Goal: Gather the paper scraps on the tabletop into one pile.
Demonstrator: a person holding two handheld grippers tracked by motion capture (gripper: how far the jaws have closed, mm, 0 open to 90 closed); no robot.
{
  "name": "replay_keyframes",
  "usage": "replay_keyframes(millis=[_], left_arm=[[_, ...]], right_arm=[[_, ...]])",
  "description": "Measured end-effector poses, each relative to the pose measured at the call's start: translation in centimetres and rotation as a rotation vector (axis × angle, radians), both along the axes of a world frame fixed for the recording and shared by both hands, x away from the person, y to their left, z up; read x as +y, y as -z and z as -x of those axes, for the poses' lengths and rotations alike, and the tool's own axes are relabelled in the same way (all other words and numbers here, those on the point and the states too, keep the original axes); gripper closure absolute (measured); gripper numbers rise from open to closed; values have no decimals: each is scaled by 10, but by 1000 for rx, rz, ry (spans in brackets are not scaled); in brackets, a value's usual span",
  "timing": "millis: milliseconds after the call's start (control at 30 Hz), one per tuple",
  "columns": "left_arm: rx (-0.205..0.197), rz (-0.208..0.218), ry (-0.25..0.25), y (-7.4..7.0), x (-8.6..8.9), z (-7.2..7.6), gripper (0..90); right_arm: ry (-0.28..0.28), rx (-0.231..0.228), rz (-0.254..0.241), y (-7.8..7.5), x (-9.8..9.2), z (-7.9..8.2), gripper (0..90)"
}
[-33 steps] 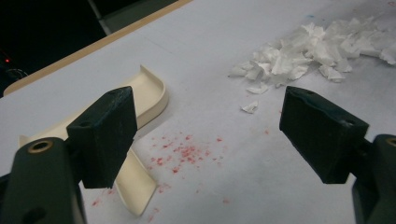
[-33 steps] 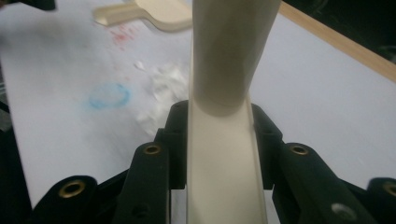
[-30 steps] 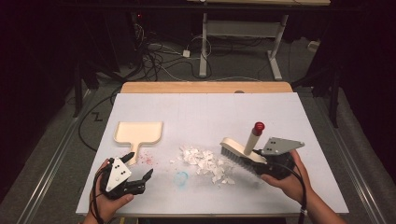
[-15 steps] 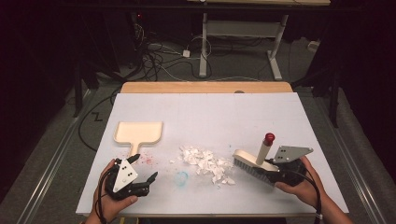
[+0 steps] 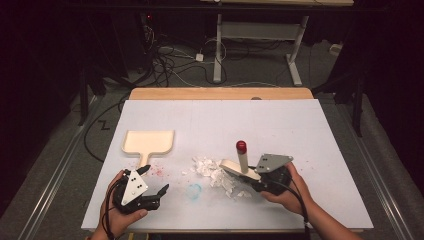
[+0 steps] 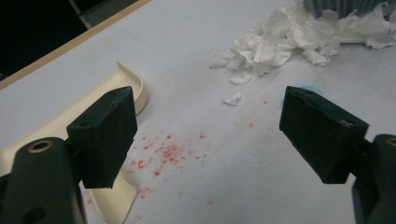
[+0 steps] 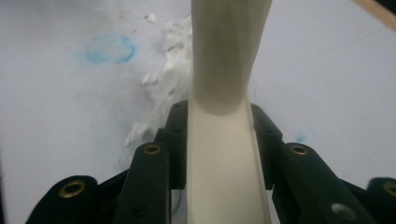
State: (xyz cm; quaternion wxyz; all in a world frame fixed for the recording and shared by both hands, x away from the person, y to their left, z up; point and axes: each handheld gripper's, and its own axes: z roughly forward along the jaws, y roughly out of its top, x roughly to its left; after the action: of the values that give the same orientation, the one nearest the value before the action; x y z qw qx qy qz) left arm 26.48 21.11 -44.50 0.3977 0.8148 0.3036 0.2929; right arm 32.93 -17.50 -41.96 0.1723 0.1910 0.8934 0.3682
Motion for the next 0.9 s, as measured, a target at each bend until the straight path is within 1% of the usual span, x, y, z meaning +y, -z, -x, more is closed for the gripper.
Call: replay_keyframes(millis=[33,67,100,133,167,200,267,300,333,367,400,433,467,500,533,567,600,633,667,700,733,767,800,833,867,900], left_arm=[[0,1,1,0,0,0,184],[-2,-1,2,0,1,0,184],[-2,1,2,0,1,1,183],[-2,1,2,0,1,1,184],[0,-1,1,0,1,1,184],[0,2,1,0,2,1,183],[0,4,2,0,2,1,183],[1,3,1,0,2,2,183],[1,3,1,0,2,2,184],[1,1,1,0,3,2,184],[1,3,0,0,3,2,183],[0,4,0,0,3,2,183],[0,4,-1,0,3,2,184],[-2,3,-1,0,3,3,184],[-3,3,0,-1,3,3,183],[-2,1,1,-1,1,3,183],[-1,-2,3,-1,1,3,183],[-1,-2,3,-1,1,3,184],[2,-2,5,0,0,3,183],[3,-5,8,0,-1,3,183],[5,-7,8,0,-1,3,184],[7,-10,11,1,-2,2,184],[23,-8,9,1,-3,3,184],[23,-8,9,1,-3,3,183],[23,-9,9,1,-3,3,183],[25,-9,8,1,-4,2,183]], right_arm=[[0,0,0,0,0,0,681],[-5,2,0,1,6,-2,681],[-9,-8,-10,2,11,-4,681],[-1,-14,-19,2,16,-6,681],[-6,-6,-24,2,21,-7,681],[-4,-15,-31,0,25,-8,681],[-4,-16,-46,-5,23,-8,680],[7,-23,-56,-8,21,-7,681],[7,-23,-56,-8,21,-7,681],[15,-31,-59,-11,16,-7,680],[38,-25,-81,-17,5,-5,680],[38,-25,-81,-17,5,-5,680],[62,-37,-91,-24,-8,-2,681],[62,-37,-91,-24,-8,-2,681],[69,-46,-97,-28,-16,0,680],[92,-48,-109,-35,-33,5,680],[101,-54,-106,-38,-42,8,680],[101,-54,-106,-38,-42,8,680],[121,-62,-97,-43,-62,14,681],[121,-62,-97,-43,-62,14,681],[132,-50,-86,-45,-84,20,680],[141,-30,-78,-46,-95,22,680],[150,-19,-64,-45,-105,26,681],[162,-19,-47,-44,-114,30,680],[162,-19,-47,-44,-114,30,680],[166,3,-7,-41,-129,39,680]])
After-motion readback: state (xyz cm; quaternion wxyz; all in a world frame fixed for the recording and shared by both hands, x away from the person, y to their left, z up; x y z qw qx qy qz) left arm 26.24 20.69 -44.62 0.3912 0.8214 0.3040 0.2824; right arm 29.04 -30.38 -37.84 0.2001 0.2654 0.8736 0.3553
